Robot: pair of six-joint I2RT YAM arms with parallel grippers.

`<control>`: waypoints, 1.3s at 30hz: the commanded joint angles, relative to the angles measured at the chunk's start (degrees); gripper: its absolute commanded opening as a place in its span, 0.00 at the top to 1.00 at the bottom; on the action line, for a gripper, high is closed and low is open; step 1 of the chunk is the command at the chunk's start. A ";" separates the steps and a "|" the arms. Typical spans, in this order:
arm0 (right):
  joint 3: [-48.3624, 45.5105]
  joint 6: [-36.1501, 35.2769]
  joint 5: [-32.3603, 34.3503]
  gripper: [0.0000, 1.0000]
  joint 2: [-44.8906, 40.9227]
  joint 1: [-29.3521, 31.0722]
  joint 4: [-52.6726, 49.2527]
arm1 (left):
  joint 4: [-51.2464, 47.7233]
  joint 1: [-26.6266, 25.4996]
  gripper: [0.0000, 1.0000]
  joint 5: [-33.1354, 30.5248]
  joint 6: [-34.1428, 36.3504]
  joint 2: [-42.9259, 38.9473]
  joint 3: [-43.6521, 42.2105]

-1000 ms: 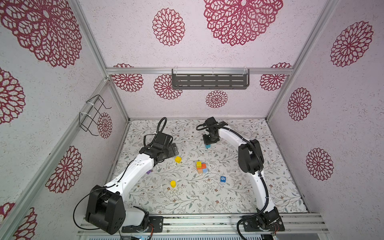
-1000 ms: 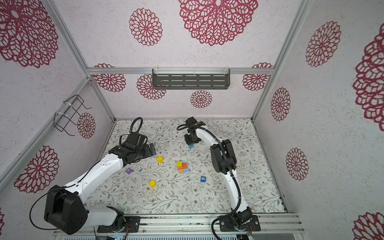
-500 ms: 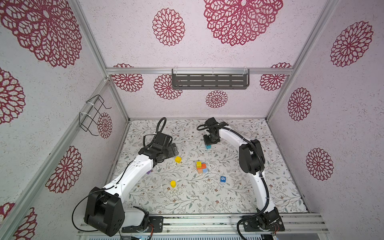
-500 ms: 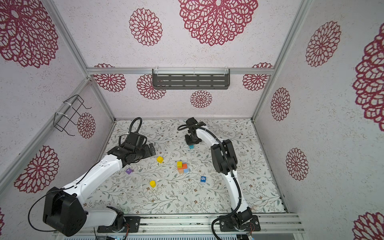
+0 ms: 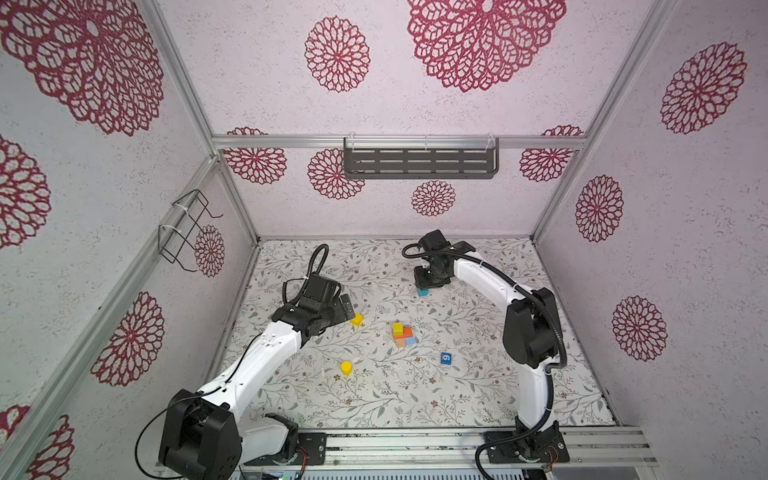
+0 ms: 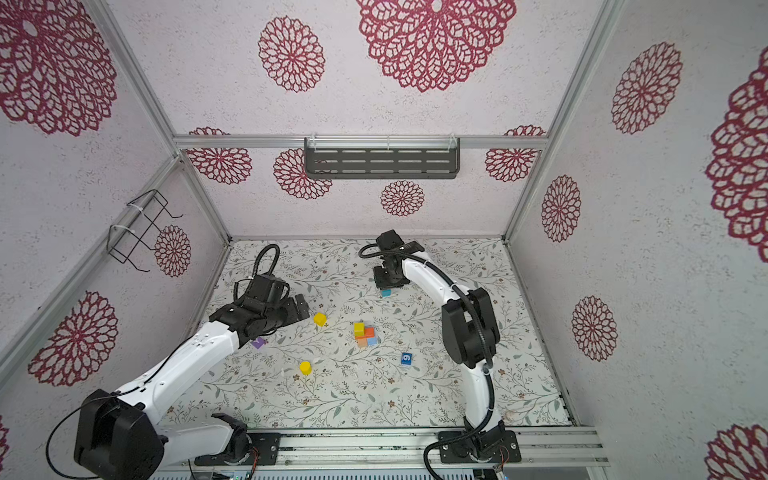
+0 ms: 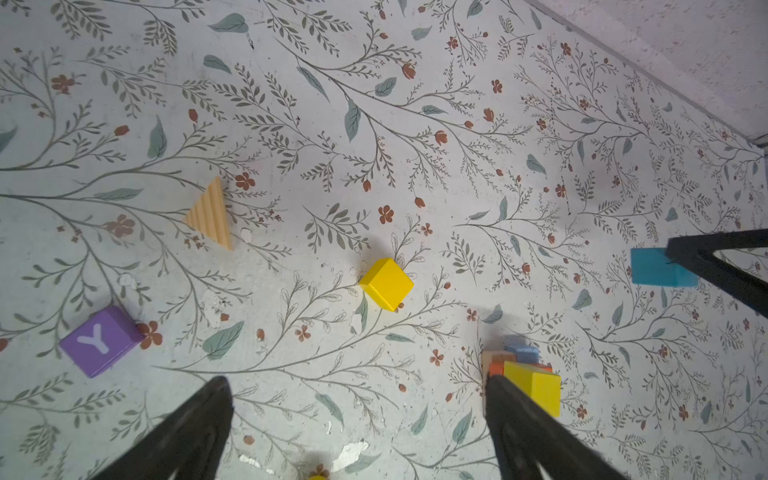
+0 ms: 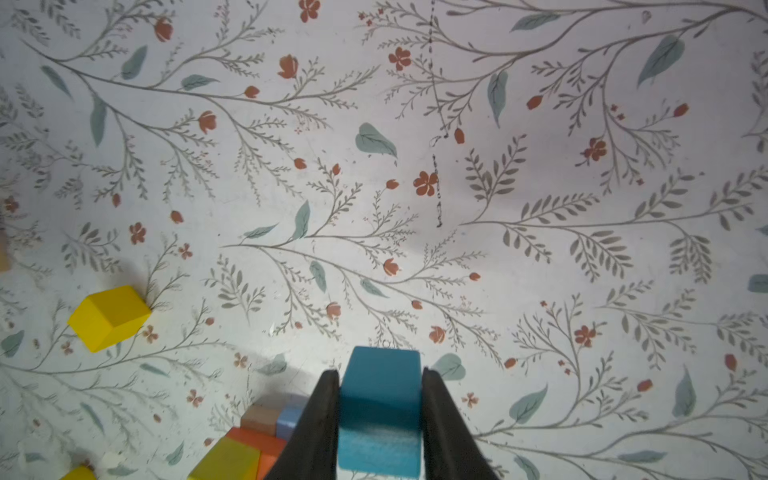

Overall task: Build the wood block tower
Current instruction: 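Carry the teal cube with the right gripper to beside the yellow cube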

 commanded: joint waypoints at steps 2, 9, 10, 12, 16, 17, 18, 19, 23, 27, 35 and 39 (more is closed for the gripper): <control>-5.65 3.64 -0.05 0.69 -6.56 1.68 1.73 | 2.16 -2.15 0.03 -3.10 -1.01 -3.48 -1.65; -15.46 7.89 1.42 0.67 -13.50 5.80 5.87 | 2.11 -6.80 0.03 -5.86 -2.39 -6.25 -4.51; -16.74 8.69 1.85 0.67 -14.38 6.49 6.47 | 2.33 -7.52 0.03 -6.29 -2.86 -6.63 -5.23; -19.27 10.05 1.99 0.67 -16.01 7.47 7.54 | 2.49 -8.88 0.03 -7.00 -3.69 -7.30 -6.54; -23.60 12.21 1.38 0.67 -18.65 8.84 10.13 | 3.00 -11.24 0.03 -8.33 -5.44 -9.01 -9.23; -24.35 12.55 1.37 0.67 -18.95 9.11 10.53 | 3.11 -11.65 0.03 -8.51 -5.73 -9.40 -9.73; -25.10 13.04 1.46 0.67 -19.39 9.43 11.08 | 3.19 -12.11 0.03 -8.68 -6.09 -9.86 -10.28; -25.85 13.42 1.52 0.67 -19.69 9.65 11.66 | 3.20 -12.43 0.03 -8.95 -6.34 -10.35 -10.69; -27.64 14.61 1.23 0.67 -20.29 10.07 13.45 | 2.70 -13.53 0.03 -9.95 -7.06 -11.71 -11.76; -28.09 15.17 0.60 0.67 -19.75 10.41 14.38 | 2.34 -14.17 0.03 -10.53 -7.81 -13.14 -12.94; -27.73 15.85 -0.24 0.67 -17.72 11.07 15.48 | 1.45 -14.43 0.03 -11.28 -8.04 -14.75 -13.75; -27.57 16.03 -0.62 0.67 -17.06 11.33 15.79 | 1.44 -14.44 0.03 -11.28 -7.95 -14.66 -13.85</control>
